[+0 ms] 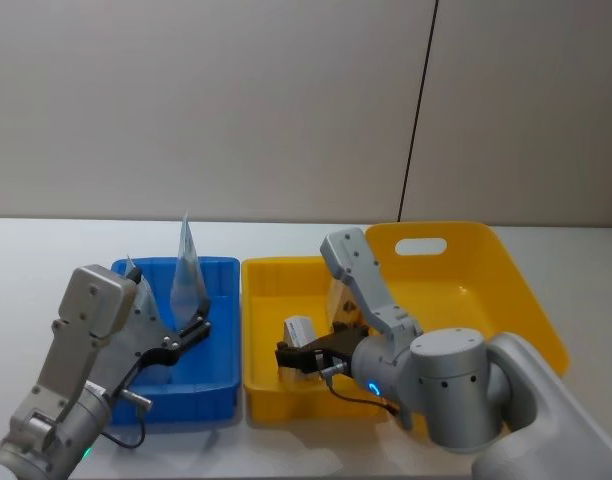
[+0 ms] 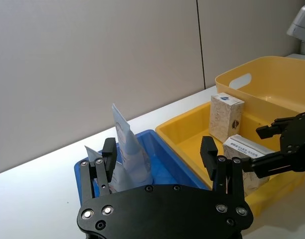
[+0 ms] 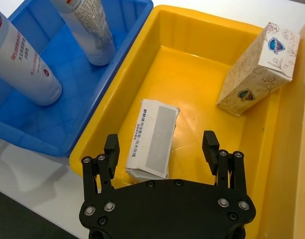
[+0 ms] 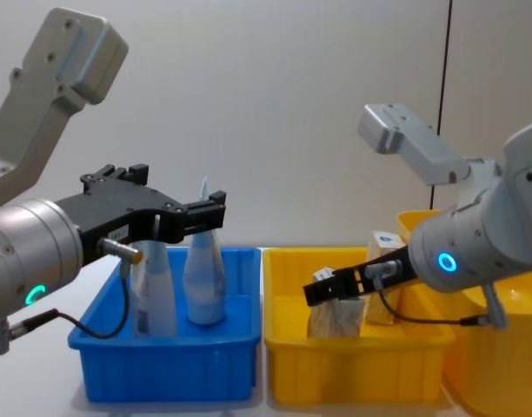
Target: Bimanual collaborative sorting of washing and personal care products
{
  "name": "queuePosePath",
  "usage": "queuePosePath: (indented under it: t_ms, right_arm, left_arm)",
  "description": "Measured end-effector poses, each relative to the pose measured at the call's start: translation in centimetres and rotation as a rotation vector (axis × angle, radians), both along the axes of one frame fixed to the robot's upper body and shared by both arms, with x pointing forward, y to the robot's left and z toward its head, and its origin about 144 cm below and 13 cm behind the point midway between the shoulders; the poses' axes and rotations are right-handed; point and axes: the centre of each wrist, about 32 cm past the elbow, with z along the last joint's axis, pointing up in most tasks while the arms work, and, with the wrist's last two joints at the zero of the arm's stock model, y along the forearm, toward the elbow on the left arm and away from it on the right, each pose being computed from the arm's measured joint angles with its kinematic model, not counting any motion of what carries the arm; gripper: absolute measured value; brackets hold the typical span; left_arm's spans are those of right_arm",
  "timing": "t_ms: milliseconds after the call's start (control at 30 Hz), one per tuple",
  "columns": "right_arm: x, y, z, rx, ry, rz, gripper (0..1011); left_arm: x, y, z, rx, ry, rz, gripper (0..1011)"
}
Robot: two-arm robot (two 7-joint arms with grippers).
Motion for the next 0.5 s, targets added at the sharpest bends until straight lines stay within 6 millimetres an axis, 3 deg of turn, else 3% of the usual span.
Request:
queuePosePath:
  t_ms: [500]
  right_arm:
    - [0.68, 0.2, -0.97, 0.019, 0.035, -0.003, 1000]
  left_arm:
    - [0.0, 0.0, 0.0, 0.0, 0.0, 0.0, 1001]
